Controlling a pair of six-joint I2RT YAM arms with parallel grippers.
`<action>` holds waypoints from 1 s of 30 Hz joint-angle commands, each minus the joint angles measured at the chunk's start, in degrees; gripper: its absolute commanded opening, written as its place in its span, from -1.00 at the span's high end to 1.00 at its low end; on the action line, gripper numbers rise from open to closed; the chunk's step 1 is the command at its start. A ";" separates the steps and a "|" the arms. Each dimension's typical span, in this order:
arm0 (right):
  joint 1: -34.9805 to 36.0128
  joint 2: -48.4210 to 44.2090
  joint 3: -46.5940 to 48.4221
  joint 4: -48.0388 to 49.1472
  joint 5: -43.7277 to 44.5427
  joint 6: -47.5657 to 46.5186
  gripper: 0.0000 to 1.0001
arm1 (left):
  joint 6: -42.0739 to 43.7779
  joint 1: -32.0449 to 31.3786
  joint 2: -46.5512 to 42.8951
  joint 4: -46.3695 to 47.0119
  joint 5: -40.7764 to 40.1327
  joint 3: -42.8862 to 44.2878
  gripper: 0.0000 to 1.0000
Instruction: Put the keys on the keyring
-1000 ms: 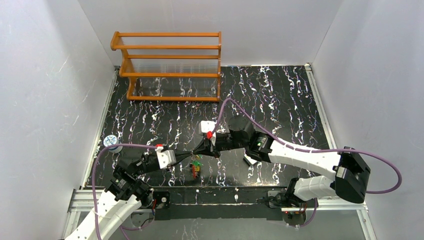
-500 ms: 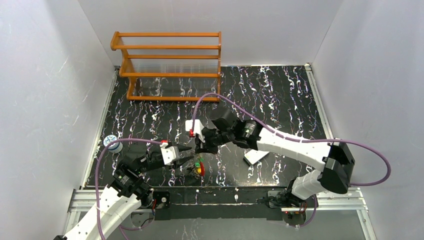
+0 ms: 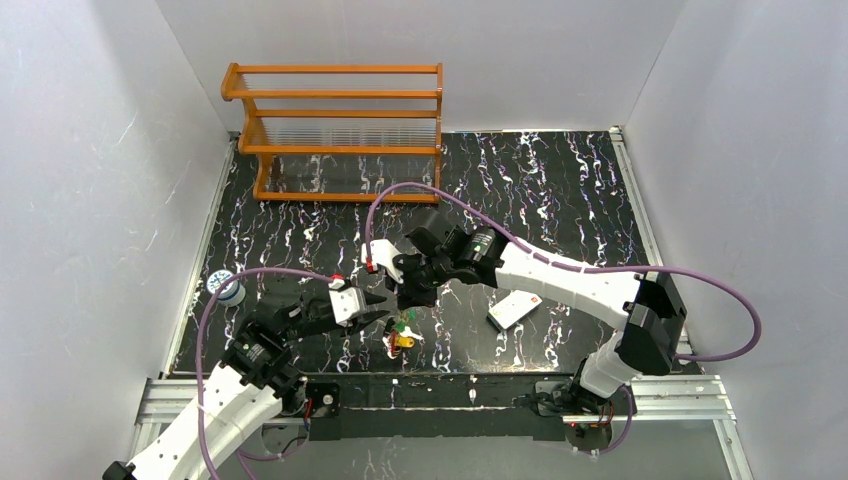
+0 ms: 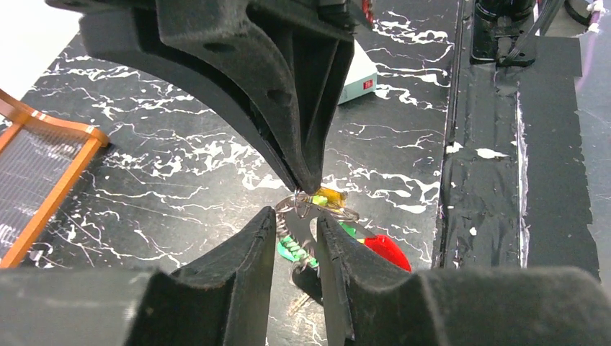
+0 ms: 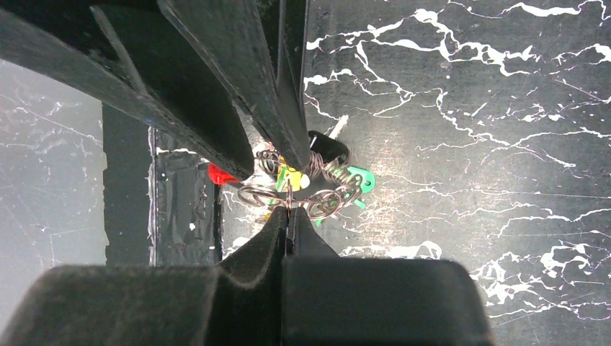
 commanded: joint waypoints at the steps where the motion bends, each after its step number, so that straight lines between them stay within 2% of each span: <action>1: 0.62 0.25 3.62 -0.09 -1.83 0.34 0.97 | 0.84 -0.13 1.78 -0.87 2.18 2.25 0.49; 9: 0.98 0.72 3.93 1.40 -3.87 1.24 0.97 | 1.10 -0.13 3.07 -0.87 3.13 2.22 0.50; 18: 1.25 0.91 4.30 1.97 -4.58 1.55 0.97 | 1.53 -0.13 5.03 -0.89 4.59 2.26 0.67; 26: 1.25 0.59 4.16 2.63 -5.08 1.68 0.97 | 1.70 -0.13 6.00 -1.05 5.14 2.35 0.72; 30: 1.28 0.72 3.87 2.53 -4.83 1.73 0.97 | 1.94 -0.13 5.63 -1.13 5.04 2.41 0.96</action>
